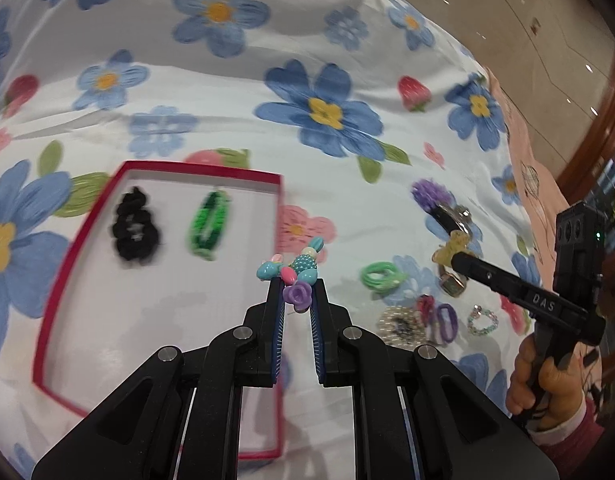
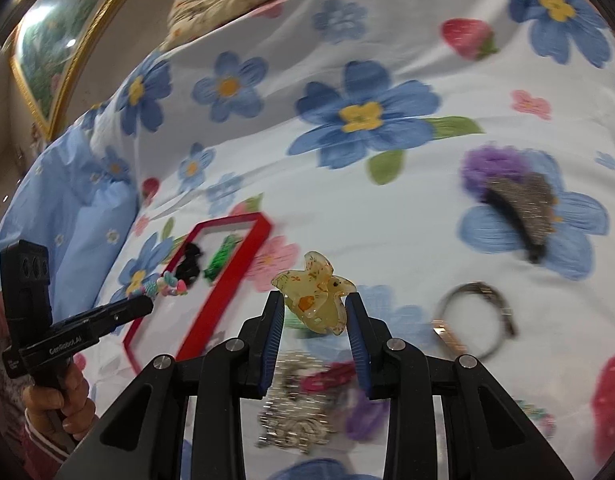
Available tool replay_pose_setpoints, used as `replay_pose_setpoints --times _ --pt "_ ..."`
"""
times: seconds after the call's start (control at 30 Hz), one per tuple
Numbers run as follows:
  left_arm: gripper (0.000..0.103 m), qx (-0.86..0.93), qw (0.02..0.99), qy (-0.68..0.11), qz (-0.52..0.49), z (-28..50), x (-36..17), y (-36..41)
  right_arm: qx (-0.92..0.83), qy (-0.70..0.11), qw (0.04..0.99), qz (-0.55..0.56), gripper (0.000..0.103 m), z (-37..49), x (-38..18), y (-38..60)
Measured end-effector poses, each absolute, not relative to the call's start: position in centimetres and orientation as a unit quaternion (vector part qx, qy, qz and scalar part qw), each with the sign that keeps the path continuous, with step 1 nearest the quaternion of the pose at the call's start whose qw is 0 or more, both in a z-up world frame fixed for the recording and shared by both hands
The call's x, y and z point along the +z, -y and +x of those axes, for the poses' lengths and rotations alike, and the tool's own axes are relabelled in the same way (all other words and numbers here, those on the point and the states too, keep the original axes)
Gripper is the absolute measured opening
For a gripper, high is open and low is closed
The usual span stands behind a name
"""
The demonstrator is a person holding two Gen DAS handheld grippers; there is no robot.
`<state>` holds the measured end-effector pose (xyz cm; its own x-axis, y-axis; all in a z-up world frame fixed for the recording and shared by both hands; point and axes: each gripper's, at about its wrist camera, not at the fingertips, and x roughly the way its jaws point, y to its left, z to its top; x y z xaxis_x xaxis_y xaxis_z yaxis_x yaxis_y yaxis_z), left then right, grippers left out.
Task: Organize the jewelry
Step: 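Carry the beaded bracelet and yellow claw clip in both tools into the tray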
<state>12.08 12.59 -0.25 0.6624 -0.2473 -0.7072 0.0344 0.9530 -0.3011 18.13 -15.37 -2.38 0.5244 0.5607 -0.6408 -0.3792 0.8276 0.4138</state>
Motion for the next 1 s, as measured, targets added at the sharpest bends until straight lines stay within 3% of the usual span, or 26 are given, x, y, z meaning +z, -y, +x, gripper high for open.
replay_pose_setpoints --times 1.0 --pt "0.011 0.02 0.894 -0.414 -0.172 12.7 -3.5 -23.2 0.399 -0.429 0.81 0.018 0.032 19.7 -4.1 -3.8"
